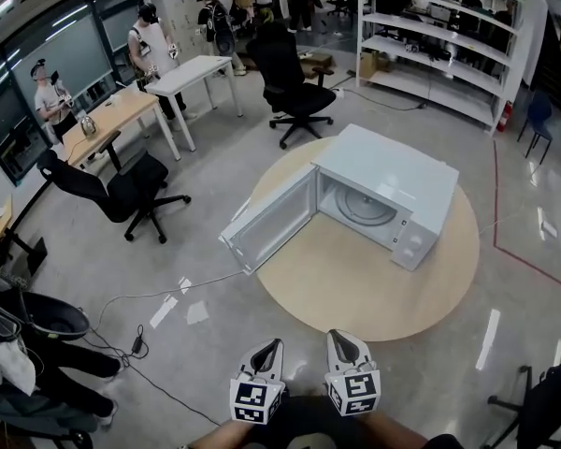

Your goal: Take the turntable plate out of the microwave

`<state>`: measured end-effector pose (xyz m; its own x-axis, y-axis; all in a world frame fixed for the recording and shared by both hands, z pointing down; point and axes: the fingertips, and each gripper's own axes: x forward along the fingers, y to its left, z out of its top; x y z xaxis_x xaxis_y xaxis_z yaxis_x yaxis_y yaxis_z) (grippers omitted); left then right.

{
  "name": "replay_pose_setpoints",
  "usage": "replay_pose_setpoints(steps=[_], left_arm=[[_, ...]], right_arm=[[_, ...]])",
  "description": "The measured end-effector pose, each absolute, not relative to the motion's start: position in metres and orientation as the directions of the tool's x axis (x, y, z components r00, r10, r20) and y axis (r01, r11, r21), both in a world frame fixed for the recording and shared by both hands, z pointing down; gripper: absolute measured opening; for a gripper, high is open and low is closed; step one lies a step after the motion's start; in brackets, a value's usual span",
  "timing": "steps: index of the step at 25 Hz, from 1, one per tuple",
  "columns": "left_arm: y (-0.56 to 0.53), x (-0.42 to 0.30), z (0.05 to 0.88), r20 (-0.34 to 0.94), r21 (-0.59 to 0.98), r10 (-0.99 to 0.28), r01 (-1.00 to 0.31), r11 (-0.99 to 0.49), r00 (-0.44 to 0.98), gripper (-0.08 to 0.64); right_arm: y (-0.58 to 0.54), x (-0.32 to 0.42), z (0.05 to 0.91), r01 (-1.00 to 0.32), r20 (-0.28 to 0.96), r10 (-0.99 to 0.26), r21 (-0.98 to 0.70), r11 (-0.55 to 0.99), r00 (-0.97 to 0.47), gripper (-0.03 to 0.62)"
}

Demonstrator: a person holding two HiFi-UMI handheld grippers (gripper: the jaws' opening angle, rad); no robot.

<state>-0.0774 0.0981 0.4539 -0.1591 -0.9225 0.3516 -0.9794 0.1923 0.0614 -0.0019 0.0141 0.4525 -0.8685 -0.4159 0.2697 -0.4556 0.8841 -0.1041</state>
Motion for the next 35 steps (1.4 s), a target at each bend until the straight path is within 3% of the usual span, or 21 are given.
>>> replay_pose_setpoints(steps=[17,26,35], left_arm=[[0.039,-0.210,0.444,0.302,0.100,-0.950,-0.993,-0.055,0.083,0.046],[0.020,-0.233,0.449,0.292,0.131,-0.928,-0.971,-0.202,0.233,0.046],[-0.003,-0.236,0.464,0.320,0.163,-0.908,-0.960,-0.228,0.270,0.046]], right_arm=[[-0.020,-0.117,0.442,-0.653,0.313,-0.608,-0.059,0.755,-0.730,0.016],[-0.021,-0.132,0.445,-0.754,0.338,-0.705,-0.025,0.656,-0.624,0.016],[-0.045,-0.135,0.457,-0.773,0.376,-0.711,-0.024,0.633,-0.594,0.016]])
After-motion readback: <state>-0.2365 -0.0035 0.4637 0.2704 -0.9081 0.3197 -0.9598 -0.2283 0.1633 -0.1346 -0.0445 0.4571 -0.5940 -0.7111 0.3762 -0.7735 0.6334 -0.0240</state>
